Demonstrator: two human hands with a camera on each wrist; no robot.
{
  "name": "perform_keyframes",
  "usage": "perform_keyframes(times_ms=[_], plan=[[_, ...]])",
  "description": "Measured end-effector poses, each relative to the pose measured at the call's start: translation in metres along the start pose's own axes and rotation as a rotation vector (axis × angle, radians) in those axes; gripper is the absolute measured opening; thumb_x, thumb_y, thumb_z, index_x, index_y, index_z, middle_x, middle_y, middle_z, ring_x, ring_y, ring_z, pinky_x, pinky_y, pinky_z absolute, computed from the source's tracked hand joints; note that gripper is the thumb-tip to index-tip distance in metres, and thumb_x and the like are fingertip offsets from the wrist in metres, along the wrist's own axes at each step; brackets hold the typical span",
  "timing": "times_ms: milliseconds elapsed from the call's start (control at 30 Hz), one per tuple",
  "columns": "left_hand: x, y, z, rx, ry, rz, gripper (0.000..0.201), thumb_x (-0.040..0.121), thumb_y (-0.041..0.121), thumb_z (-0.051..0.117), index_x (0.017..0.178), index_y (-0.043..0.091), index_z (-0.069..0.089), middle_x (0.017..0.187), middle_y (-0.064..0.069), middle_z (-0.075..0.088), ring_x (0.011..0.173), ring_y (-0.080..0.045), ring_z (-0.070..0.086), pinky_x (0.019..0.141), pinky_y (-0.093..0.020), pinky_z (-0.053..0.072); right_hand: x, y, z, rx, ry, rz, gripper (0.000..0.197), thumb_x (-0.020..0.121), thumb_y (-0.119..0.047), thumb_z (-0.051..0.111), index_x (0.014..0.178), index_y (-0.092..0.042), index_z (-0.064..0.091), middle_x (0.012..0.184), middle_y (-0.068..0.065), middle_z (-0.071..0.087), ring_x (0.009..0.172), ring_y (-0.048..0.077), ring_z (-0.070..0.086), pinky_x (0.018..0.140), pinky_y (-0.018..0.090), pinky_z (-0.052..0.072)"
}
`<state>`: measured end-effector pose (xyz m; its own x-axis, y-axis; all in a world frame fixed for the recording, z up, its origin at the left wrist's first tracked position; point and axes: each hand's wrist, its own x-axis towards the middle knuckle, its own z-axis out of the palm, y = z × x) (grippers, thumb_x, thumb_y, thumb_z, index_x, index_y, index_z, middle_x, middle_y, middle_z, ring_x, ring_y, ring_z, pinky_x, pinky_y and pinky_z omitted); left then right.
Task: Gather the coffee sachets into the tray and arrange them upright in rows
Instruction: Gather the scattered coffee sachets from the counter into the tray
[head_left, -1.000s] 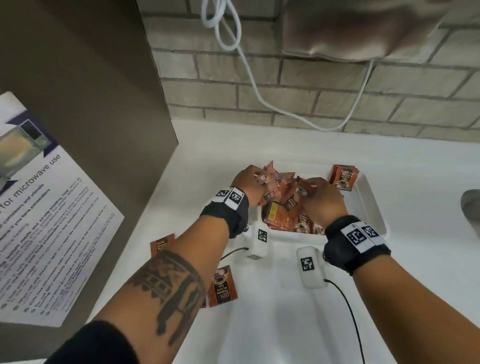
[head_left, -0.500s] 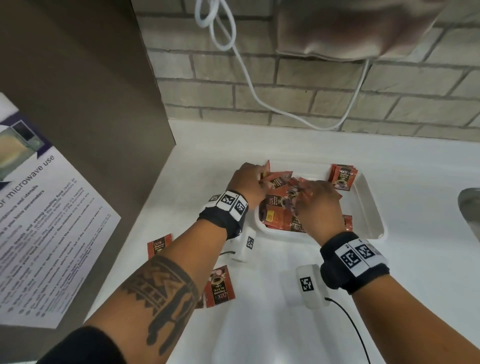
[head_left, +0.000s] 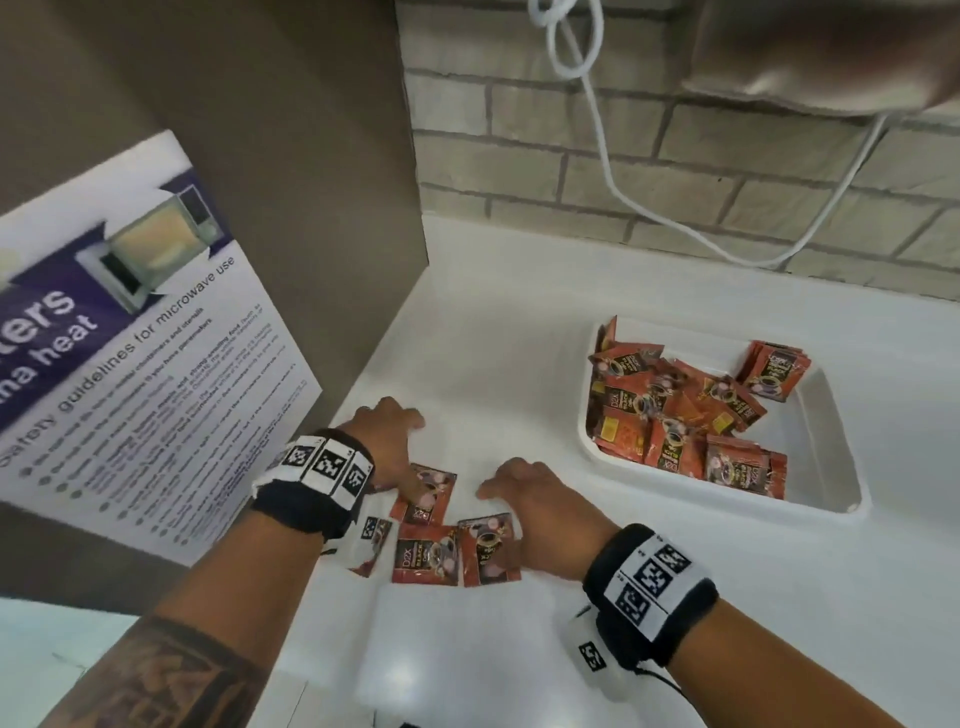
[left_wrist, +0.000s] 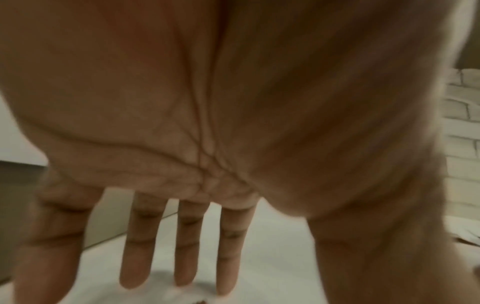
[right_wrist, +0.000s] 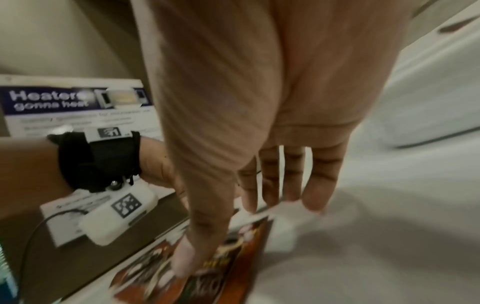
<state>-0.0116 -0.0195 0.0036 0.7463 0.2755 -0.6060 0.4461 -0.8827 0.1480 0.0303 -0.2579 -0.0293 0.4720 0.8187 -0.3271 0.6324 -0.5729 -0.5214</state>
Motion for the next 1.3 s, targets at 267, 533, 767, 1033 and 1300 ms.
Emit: perform_keyframes(times_ms=[267, 533, 767, 1033, 1300], plan=[[0.007, -0.004, 0.015, -0.097, 0.128, -0.01, 0.072, 0.063, 0.03, 0.095, 0.12, 0.026, 0.052, 0.127, -0.002, 0.043, 0.12, -0.025, 0.045, 0.1, -0.042, 0.048, 0.021, -0.012, 0.008, 0.001, 0.069, 0.12, 0.05, 0.074, -0.029, 0.084, 0.112, -0.02, 0.053, 0.113, -0.004, 0.049, 0.101, 0.015, 0.042, 0.075, 0.027, 0.037], [0.014, -0.011, 0.008, -0.21, 0.132, 0.051, 0.056, 0.07, 0.016, 0.088, 0.109, 0.029, 0.05, 0.11, 0.003, 0.062, 0.087, -0.017, 0.067, 0.074, -0.036, 0.06, 0.013, -0.02, -0.006, 0.311, 0.078, 0.153, 0.046, 0.075, -0.023, 0.086, 0.112, -0.023, 0.06, 0.104, -0.006, 0.064, 0.091, 0.013, 0.062, 0.072, 0.021, 0.05], [0.011, -0.009, 0.009, -0.146, 0.045, 0.125, 0.088, 0.065, 0.019, 0.092, 0.138, 0.028, 0.043, 0.125, -0.002, 0.044, 0.109, -0.022, 0.057, 0.087, -0.034, 0.056, 0.026, -0.049, 0.019, 0.196, -0.069, -0.005, 0.044, 0.071, -0.026, 0.088, 0.11, -0.019, 0.067, 0.124, -0.003, 0.046, 0.108, 0.017, 0.05, 0.092, 0.031, 0.049], [0.005, -0.012, 0.002, -0.081, 0.153, 0.136, 0.041, 0.079, 0.017, 0.081, 0.11, 0.019, 0.056, 0.104, 0.003, 0.054, 0.094, -0.016, 0.053, 0.077, -0.029, 0.047, 0.04, -0.056, 0.026, 0.002, 0.01, 0.018, 0.051, 0.079, -0.024, 0.082, 0.124, -0.017, 0.058, 0.119, 0.005, 0.056, 0.107, 0.025, 0.053, 0.089, 0.036, 0.048], [-0.042, -0.032, 0.001, -0.318, 0.133, 0.043, 0.038, 0.078, 0.014, 0.082, 0.103, 0.024, 0.056, 0.099, 0.007, 0.058, 0.087, -0.013, 0.064, 0.076, -0.034, 0.059, 0.038, -0.045, 0.015, 0.21, 0.095, 0.089, 0.054, 0.075, -0.01, 0.081, 0.115, -0.023, 0.047, 0.11, -0.002, 0.058, 0.092, 0.018, 0.061, 0.069, 0.029, 0.054]])
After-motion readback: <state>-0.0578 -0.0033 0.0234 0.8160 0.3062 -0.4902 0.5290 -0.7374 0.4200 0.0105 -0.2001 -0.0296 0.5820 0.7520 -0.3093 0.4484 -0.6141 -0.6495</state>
